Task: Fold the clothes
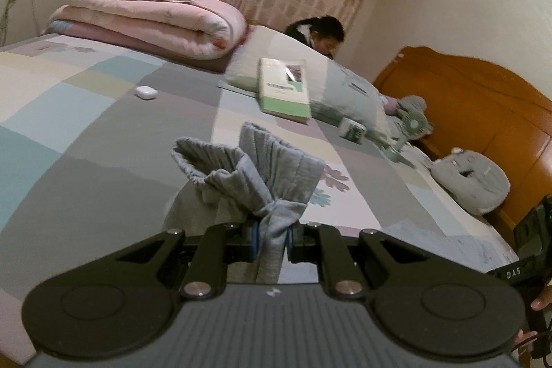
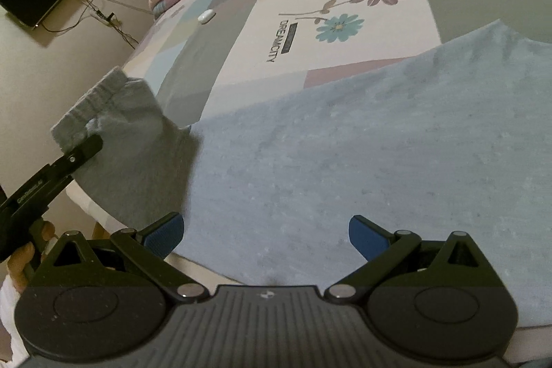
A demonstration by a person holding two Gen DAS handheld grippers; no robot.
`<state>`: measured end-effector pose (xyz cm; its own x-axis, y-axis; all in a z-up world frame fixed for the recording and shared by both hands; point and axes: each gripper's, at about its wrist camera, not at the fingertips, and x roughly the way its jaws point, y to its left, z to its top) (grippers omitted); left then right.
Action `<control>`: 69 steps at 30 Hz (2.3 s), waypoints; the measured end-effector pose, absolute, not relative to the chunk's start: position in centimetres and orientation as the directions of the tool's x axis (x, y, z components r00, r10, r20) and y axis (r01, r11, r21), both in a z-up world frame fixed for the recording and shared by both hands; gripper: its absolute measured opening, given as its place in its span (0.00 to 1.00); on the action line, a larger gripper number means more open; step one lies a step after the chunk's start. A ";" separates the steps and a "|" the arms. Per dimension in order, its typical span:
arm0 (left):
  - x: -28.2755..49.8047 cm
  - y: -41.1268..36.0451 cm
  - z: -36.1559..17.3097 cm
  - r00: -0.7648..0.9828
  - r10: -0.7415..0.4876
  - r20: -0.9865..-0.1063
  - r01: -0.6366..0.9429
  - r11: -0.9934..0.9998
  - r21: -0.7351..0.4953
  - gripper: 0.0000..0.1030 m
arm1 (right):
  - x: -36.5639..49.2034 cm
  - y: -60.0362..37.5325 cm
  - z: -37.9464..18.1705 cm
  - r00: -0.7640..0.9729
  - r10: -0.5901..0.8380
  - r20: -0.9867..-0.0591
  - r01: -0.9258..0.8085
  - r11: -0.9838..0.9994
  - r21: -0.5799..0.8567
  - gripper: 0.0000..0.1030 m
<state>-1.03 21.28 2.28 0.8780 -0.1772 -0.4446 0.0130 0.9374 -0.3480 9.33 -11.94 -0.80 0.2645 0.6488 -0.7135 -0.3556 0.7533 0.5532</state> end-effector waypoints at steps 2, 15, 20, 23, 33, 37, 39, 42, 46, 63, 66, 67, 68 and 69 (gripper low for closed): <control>-0.7 20.3 2.3 0.871 -0.195 -0.452 0.032 0.938 -0.344 0.12 | 9.2 -12.6 -0.7 0.271 0.654 -0.707 -0.349 0.751 0.561 1.00; 1.8 13.9 0.0 0.795 -0.292 -0.532 0.153 0.945 -0.289 0.12 | 9.2 -15.6 -0.9 0.308 0.663 -0.682 -0.296 0.748 0.594 1.00; 1.9 11.0 -1.4 0.764 -0.287 -0.578 0.215 0.958 -0.191 0.12 | 9.2 -15.9 -1.0 0.315 0.660 -0.682 -0.287 0.751 0.594 1.00; 2.0 9.5 -2.2 0.736 -0.287 -0.613 0.257 0.956 -0.138 0.12 | 9.3 -16.0 -1.1 0.317 0.658 -0.683 -0.283 0.753 0.594 1.00; 2.3 7.6 -4.5 0.634 -0.324 -0.702 0.350 0.930 -0.113 0.31 | 9.2 -16.5 -1.5 0.328 0.643 -0.692 -0.258 0.766 0.589 1.00; 1.0 7.9 -3.6 0.569 -0.424 -0.705 0.447 0.879 -0.168 0.43 | 9.4 -16.7 -1.4 0.336 0.644 -0.687 -0.255 0.765 0.592 1.00; 0.1 8.4 -2.9 0.551 -0.449 -0.703 0.481 0.860 -0.172 0.48 | 9.6 -16.6 -1.2 0.334 0.659 -0.674 -0.262 0.752 0.605 1.00; -1.3 9.7 -1.9 0.581 -0.400 -0.709 0.477 0.873 -0.102 0.53 | 10.0 -16.2 -1.1 0.318 0.695 -0.645 -0.282 0.719 0.635 1.00; -2.9 12.2 -1.0 0.674 -0.227 -0.703 0.382 0.921 0.069 0.63 | 10.5 -14.5 -1.1 0.277 0.758 -0.590 -0.328 0.652 0.684 1.00; -6.2 16.9 -2.6 0.712 -0.044 -0.700 0.191 0.973 0.133 0.65 | 12.0 -9.3 -4.7 0.194 0.799 -0.569 -0.329 0.599 0.730 0.81; -6.1 17.1 -2.7 0.713 -0.054 -0.699 0.194 0.973 0.123 0.66 | 12.7 -8.9 -5.3 0.186 0.792 -0.582 -0.317 0.609 0.727 0.81; -6.1 17.1 -2.7 0.715 -0.053 -0.697 0.193 0.973 0.123 0.66 | 12.8 -8.8 -5.6 0.181 0.788 -0.588 -0.313 0.613 0.725 0.81; -6.0 17.2 -2.7 0.716 -0.053 -0.696 0.192 0.974 0.123 0.66 | 13.0 -8.6 -6.0 0.176 0.784 -0.596 -0.306 0.618 0.724 0.81; -6.0 17.2 -2.8 0.717 -0.054 -0.695 0.191 0.974 0.122 0.66 | 13.1 -8.5 -6.3 0.170 0.779 -0.603 -0.300 0.624 0.722 0.81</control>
<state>-6.04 17.20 -2.77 0.7165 -0.0536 -0.6955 0.1909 0.9741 0.1216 13.11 -8.52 -6.32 0.1698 0.7795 -0.6030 -0.2996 0.6237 0.7219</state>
